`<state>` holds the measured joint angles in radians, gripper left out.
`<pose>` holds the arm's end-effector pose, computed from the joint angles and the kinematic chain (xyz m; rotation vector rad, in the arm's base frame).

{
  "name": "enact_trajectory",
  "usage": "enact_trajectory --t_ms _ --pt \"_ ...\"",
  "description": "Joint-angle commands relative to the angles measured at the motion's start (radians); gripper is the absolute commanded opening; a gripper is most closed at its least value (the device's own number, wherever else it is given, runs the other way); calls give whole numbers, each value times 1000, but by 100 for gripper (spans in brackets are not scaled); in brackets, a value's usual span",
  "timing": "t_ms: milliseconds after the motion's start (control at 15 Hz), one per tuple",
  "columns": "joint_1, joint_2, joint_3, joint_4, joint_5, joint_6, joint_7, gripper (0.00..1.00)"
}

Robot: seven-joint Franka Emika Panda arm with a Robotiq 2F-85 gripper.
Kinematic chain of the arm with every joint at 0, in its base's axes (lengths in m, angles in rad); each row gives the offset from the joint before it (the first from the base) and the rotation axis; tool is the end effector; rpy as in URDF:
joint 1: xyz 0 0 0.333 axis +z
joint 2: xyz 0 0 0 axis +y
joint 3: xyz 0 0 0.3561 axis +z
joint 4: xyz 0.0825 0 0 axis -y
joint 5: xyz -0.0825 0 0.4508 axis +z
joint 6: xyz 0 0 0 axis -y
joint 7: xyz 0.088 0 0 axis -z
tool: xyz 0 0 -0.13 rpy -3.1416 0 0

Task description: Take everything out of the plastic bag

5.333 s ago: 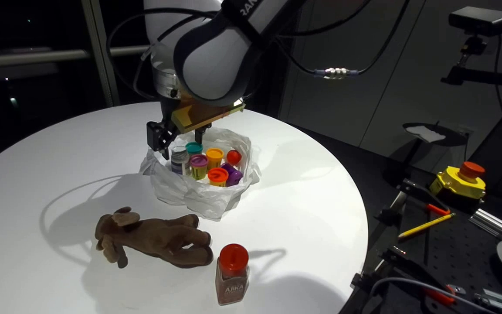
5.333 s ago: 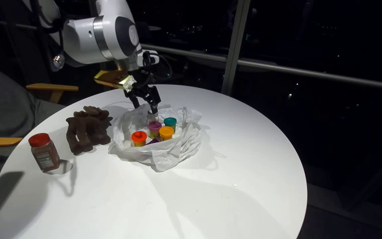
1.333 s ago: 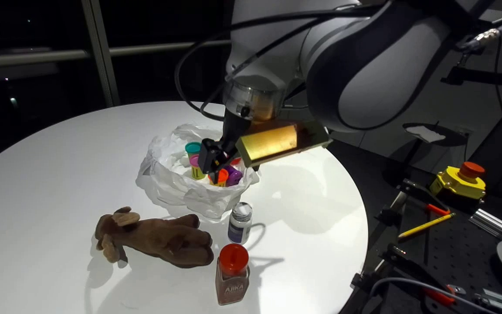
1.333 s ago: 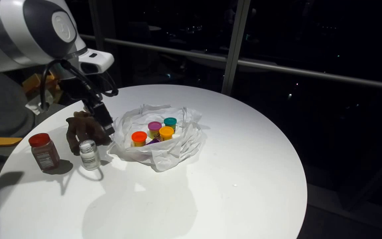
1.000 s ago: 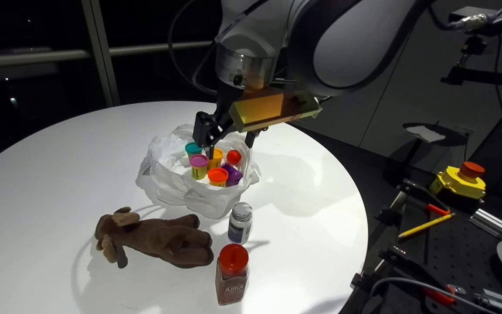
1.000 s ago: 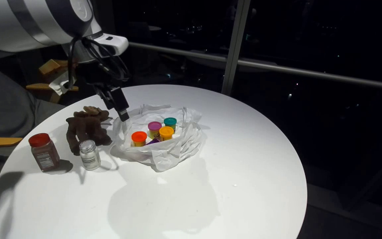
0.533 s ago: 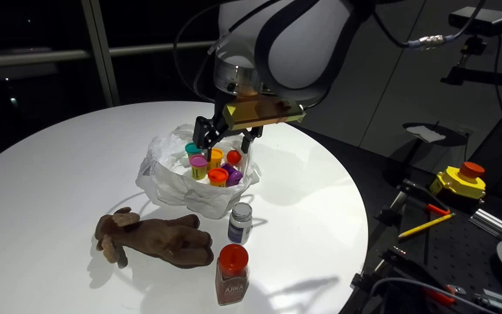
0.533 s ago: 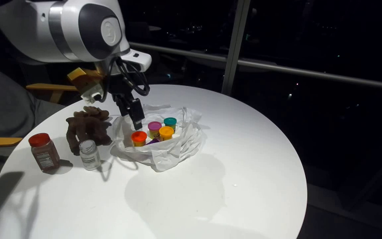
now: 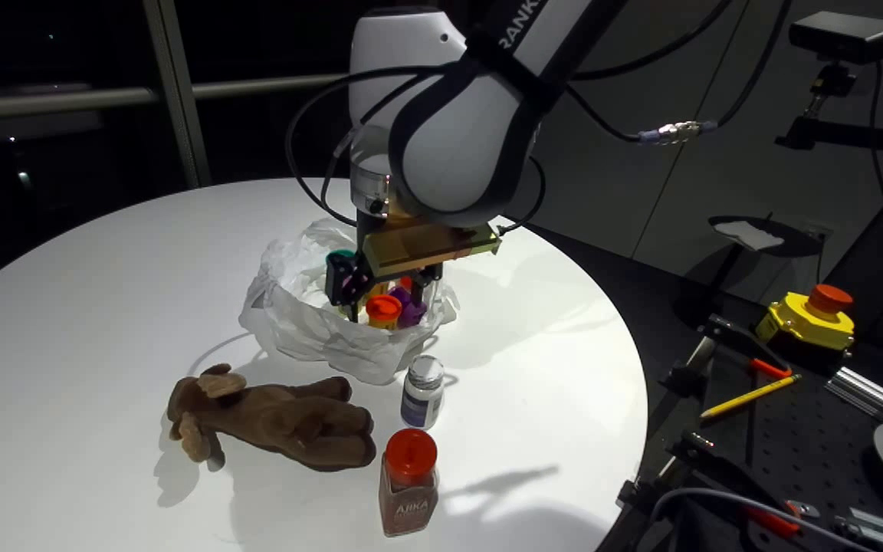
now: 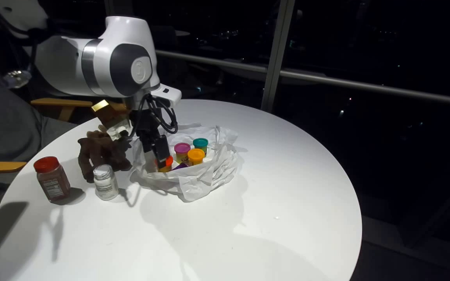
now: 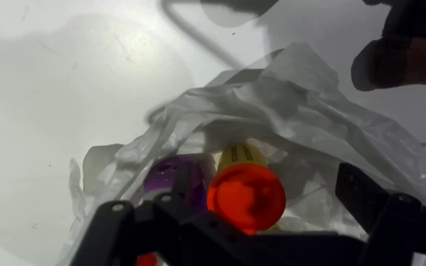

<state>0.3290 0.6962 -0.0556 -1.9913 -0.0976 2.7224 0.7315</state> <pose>0.6314 0.1785 0.0581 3.0405 -0.5471 0.1039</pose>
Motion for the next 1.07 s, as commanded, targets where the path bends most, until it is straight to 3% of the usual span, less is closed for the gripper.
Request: enact_trajectory --t_ms 0,267,333,400,467,533,600,867,1000 --pt "23 66 -15 98 28 -70 -9 100" --pt "42 96 -45 140 19 -91 24 99" --pt "48 100 -56 147 14 -95 35 89" --pt "58 104 -70 155 8 -100 47 91" --pt "61 106 -77 159 7 -103 54 87" --pt "63 106 -82 162 7 -106 59 67" --pt "63 107 -84 165 8 -108 61 65" --pt "68 90 -83 157 7 -118 72 33" --pt "76 62 -84 135 6 -123 83 28"
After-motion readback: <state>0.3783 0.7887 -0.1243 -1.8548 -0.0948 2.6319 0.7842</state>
